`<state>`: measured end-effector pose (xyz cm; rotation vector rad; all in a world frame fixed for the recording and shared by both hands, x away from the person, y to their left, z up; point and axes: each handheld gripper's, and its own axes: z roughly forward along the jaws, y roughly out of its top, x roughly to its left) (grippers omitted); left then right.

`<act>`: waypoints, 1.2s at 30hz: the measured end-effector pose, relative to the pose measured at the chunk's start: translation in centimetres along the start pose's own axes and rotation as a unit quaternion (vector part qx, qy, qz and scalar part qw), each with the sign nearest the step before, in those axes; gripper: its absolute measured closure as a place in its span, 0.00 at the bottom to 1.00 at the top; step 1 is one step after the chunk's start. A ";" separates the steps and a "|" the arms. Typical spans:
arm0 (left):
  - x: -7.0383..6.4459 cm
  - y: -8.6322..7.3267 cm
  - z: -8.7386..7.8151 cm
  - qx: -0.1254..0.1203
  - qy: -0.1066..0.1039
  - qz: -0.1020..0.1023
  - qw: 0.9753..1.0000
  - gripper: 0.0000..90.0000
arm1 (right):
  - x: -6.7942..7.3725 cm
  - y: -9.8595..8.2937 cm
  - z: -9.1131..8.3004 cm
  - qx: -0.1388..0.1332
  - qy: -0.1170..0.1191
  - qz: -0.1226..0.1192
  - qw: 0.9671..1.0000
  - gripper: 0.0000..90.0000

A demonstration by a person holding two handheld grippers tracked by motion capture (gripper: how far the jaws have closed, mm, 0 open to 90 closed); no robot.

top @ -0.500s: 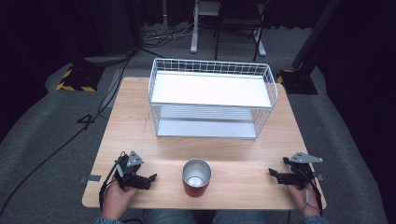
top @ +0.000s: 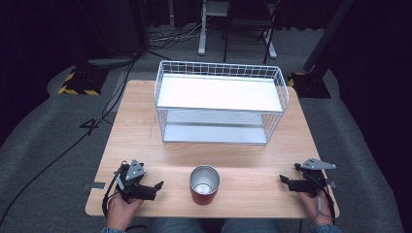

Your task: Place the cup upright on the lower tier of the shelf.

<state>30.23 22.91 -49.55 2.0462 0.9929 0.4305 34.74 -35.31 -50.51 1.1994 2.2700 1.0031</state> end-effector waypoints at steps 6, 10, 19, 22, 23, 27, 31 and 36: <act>-1.3 -0.3 -1.4 -0.037 -0.025 -0.014 0.999 0.00 | 0.0 0.0 0.0 0.000 0.000 -0.002 1.000 0.18; -1.9 -0.4 -2.2 -0.050 -0.024 -0.008 0.998 0.00 | 0.0 0.0 0.0 -0.001 0.000 -0.003 1.000 0.18; -3.5 -0.3 -2.7 -0.058 -0.034 -0.003 0.998 0.00 | 0.1 0.0 0.0 -0.001 -0.001 -0.004 1.000 0.18; -4.4 -0.1 -2.8 -0.061 -0.042 0.008 0.997 0.00 | 0.1 0.0 0.0 -0.001 -0.001 -0.004 1.000 0.18; -4.4 -0.1 -2.8 -0.061 -0.042 0.008 0.997 0.00 | 0.1 0.0 0.0 -0.001 -0.001 -0.004 1.000 0.18; -5.6 0.3 -2.7 -0.064 -0.054 0.018 0.996 0.00 | 0.1 0.0 0.0 -0.002 -0.003 -0.005 1.000 0.18; -6.5 0.8 -2.3 -0.065 -0.069 0.029 0.995 0.00 | 0.1 0.0 0.0 -0.002 -0.004 -0.006 1.000 0.18; -7.5 1.3 -2.0 -0.075 -0.096 0.031 0.992 0.00 | 0.2 0.0 -0.1 -0.002 -0.004 -0.008 1.000 0.18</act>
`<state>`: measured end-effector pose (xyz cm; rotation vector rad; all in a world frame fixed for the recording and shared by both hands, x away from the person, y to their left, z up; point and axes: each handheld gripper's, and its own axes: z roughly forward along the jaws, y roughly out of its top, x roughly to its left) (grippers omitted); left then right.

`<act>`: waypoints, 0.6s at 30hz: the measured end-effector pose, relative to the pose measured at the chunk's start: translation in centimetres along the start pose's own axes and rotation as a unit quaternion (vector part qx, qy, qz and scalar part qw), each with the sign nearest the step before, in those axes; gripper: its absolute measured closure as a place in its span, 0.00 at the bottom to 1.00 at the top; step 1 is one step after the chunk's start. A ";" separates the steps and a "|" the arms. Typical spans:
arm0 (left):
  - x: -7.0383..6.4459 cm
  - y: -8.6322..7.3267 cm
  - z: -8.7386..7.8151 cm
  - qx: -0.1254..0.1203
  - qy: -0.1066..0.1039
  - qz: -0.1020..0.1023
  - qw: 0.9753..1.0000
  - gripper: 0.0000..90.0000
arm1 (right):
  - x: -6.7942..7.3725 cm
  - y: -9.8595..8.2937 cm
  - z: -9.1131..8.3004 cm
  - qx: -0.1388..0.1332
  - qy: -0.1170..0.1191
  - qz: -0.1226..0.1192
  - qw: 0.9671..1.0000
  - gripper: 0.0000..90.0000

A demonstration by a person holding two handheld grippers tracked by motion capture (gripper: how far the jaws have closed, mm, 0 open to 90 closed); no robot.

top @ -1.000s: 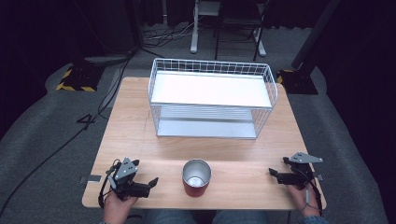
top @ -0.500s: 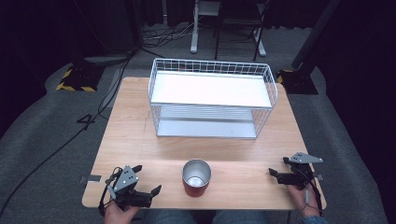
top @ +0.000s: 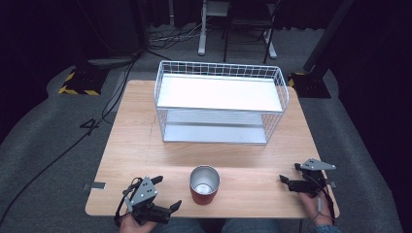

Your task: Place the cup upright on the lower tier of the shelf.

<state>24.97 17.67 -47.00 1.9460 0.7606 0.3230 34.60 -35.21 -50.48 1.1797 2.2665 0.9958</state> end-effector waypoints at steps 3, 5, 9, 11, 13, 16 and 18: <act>-0.4 0.2 0.5 -0.001 -0.014 0.002 1.000 0.00 | 0.0 0.0 0.0 0.000 0.001 -0.001 1.000 0.18; -0.6 0.2 0.7 0.000 -0.018 0.003 1.000 0.00 | 0.0 0.0 0.0 0.000 0.001 -0.001 1.000 0.18; -1.2 0.3 1.5 -0.006 -0.033 0.003 0.999 0.00 | 0.0 0.0 0.0 0.000 0.000 -0.001 1.000 0.18; -1.4 0.3 1.9 -0.013 -0.038 0.001 0.999 0.00 | 0.0 0.0 0.0 0.000 -0.001 0.000 1.000 0.18; -1.6 0.3 2.3 -0.022 -0.040 -0.005 0.999 0.00 | 0.0 0.0 0.0 0.000 0.000 0.000 1.000 0.18; -1.9 0.5 3.2 -0.030 -0.043 -0.001 0.999 0.00 | 0.0 0.0 0.0 0.000 -0.001 0.001 1.000 0.18; -2.1 0.6 3.6 -0.032 -0.046 0.001 0.998 0.00 | 0.0 0.0 0.0 0.000 -0.002 0.001 1.000 0.18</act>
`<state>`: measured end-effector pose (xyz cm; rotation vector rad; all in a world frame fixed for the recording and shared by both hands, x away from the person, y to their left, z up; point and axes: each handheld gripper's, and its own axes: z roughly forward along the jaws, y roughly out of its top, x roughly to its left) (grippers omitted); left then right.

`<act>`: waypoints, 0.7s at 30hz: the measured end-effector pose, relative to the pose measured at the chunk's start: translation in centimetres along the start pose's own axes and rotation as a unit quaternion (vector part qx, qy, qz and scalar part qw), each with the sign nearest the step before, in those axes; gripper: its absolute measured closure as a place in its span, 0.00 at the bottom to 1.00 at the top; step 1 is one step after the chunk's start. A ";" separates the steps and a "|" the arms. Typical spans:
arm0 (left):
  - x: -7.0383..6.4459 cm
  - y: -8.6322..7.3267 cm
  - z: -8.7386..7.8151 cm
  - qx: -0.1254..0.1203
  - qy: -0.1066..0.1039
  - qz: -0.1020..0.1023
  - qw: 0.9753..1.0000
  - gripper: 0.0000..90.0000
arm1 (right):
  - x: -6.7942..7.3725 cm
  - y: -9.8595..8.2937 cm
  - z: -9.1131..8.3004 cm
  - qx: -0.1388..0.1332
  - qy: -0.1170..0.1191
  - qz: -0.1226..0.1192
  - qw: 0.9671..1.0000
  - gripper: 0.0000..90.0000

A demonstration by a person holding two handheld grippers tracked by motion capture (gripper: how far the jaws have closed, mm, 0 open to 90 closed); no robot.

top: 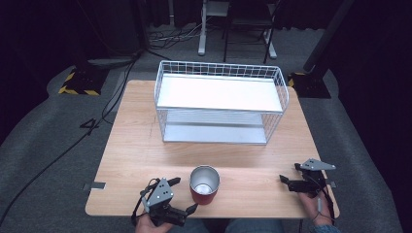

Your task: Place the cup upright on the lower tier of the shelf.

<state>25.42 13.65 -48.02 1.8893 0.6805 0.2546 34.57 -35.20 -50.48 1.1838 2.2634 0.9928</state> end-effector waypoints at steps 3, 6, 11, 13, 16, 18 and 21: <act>-0.2 0.1 0.5 -0.002 -0.005 0.001 1.000 0.00 | 0.0 0.0 0.0 -0.001 -0.001 0.000 1.000 0.18; -0.5 0.0 1.5 -0.010 -0.004 -0.011 1.000 0.00 | 0.0 0.0 0.0 -0.001 -0.002 0.000 1.000 0.18; -0.4 -0.1 2.3 -0.020 0.001 -0.030 0.999 0.00 | 0.1 0.0 0.1 -0.001 -0.001 0.000 1.000 0.18; -0.4 -0.1 2.5 -0.024 0.003 -0.029 0.999 0.00 | 0.1 0.0 0.1 -0.001 -0.002 -0.001 1.000 0.18; -0.7 0.0 3.4 -0.014 -0.003 -0.017 1.000 0.00 | 0.0 0.1 0.1 0.000 -0.001 0.000 1.000 0.18; -0.9 0.0 3.8 -0.008 -0.003 -0.013 1.000 0.00 | 0.0 0.1 0.1 0.000 -0.001 0.001 1.000 0.18; -1.0 -0.1 4.4 -0.007 0.005 -0.009 1.000 0.00 | 0.0 0.1 0.1 0.000 -0.001 0.001 1.000 0.18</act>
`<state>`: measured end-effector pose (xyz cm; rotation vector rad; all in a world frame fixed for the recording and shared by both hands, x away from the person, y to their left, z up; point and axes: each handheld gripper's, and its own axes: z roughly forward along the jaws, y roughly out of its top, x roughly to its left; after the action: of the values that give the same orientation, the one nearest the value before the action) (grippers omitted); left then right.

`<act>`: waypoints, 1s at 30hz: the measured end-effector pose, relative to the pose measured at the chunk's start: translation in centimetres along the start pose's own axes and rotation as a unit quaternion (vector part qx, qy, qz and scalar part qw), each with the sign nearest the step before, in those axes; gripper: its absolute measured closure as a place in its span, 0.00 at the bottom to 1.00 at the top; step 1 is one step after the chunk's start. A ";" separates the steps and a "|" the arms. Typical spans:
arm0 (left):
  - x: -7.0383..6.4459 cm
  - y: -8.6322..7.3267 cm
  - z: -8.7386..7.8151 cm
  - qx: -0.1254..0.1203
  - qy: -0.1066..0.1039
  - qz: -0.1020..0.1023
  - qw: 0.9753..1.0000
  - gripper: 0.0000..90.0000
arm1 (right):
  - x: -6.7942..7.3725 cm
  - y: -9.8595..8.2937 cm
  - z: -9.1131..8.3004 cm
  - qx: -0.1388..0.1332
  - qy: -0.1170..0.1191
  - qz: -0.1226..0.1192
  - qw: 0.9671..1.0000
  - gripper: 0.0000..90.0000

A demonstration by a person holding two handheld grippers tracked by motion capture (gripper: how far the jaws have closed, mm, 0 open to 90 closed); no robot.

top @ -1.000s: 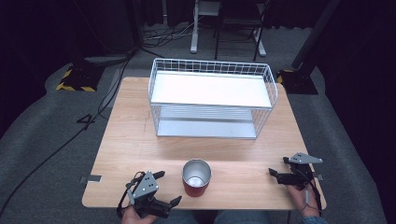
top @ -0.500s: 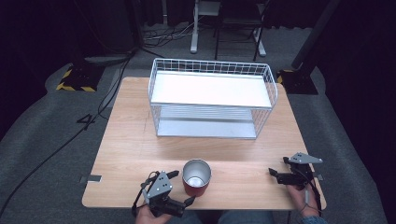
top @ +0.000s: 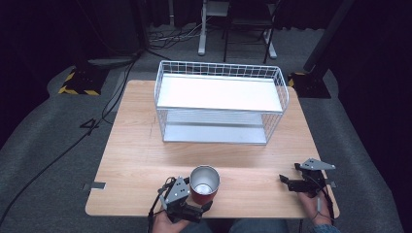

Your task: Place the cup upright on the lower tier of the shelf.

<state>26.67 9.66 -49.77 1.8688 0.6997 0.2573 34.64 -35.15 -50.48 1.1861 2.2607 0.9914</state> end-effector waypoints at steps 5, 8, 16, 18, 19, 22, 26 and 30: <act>0.0 0.0 0.9 0.006 0.019 -0.005 1.000 0.00 | 0.0 0.0 0.0 0.000 -0.002 0.001 1.000 0.18; 0.0 0.0 1.0 0.014 0.021 -0.003 1.000 0.00 | 0.0 0.0 0.0 0.000 -0.002 0.001 1.000 0.18; -0.1 -0.2 1.1 0.033 0.025 0.012 0.999 0.15 | 0.0 0.0 0.0 0.000 -0.003 0.002 1.000 0.18; -0.1 -0.2 1.1 0.033 0.027 0.012 0.999 0.16 | 0.0 0.0 0.0 0.000 -0.003 0.001 1.000 0.18; -0.2 -0.2 1.1 0.034 0.032 0.015 0.999 0.16 | 0.0 0.0 0.0 0.000 -0.004 0.002 1.000 0.18; -0.3 -0.3 1.0 0.034 0.034 0.016 0.999 0.17 | 0.0 0.0 0.0 -0.001 -0.006 0.002 1.000 0.18; -0.3 -0.3 1.0 0.035 0.035 0.017 0.999 0.17 | 0.0 0.0 0.0 -0.001 -0.008 0.002 1.000 0.18; -0.3 -0.2 1.0 0.035 0.037 0.020 0.998 0.17 | 0.1 0.0 0.0 -0.002 -0.009 0.000 1.000 0.18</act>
<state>26.83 8.74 -50.36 1.9499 0.7314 0.3325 34.56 -35.09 -50.48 1.1884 2.2434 0.9803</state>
